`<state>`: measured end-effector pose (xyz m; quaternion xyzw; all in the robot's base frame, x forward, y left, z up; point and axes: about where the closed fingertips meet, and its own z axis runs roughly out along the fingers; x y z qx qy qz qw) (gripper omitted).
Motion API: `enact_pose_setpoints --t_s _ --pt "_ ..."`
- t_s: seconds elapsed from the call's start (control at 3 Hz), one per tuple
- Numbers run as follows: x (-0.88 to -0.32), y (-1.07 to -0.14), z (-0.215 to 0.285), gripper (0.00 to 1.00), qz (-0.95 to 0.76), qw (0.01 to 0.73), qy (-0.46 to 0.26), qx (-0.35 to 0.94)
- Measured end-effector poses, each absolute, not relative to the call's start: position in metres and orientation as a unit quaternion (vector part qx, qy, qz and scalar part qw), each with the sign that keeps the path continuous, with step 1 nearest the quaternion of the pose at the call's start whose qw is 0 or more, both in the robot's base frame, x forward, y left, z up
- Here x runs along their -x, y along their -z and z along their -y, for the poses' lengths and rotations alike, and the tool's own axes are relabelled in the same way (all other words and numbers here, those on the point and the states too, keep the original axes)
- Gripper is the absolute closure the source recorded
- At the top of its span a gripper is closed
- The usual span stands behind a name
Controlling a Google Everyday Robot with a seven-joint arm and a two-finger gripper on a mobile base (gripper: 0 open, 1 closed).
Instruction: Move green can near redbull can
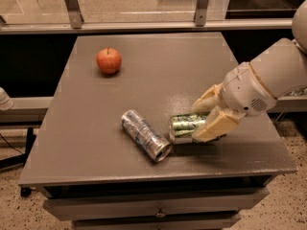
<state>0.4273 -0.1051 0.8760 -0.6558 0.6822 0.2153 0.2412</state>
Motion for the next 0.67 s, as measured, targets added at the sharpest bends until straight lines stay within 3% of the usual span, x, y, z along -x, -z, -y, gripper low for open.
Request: enact_pose_setpoints --t_s 0.33,0.67 --pt "-0.4262 -0.8749 0.1041 0.12 -0.682 0.241 -0.215 0.657" --pt "-0.4241 -0.8742 0.1041 0.00 -0.684 0.241 -0.216 0.654"
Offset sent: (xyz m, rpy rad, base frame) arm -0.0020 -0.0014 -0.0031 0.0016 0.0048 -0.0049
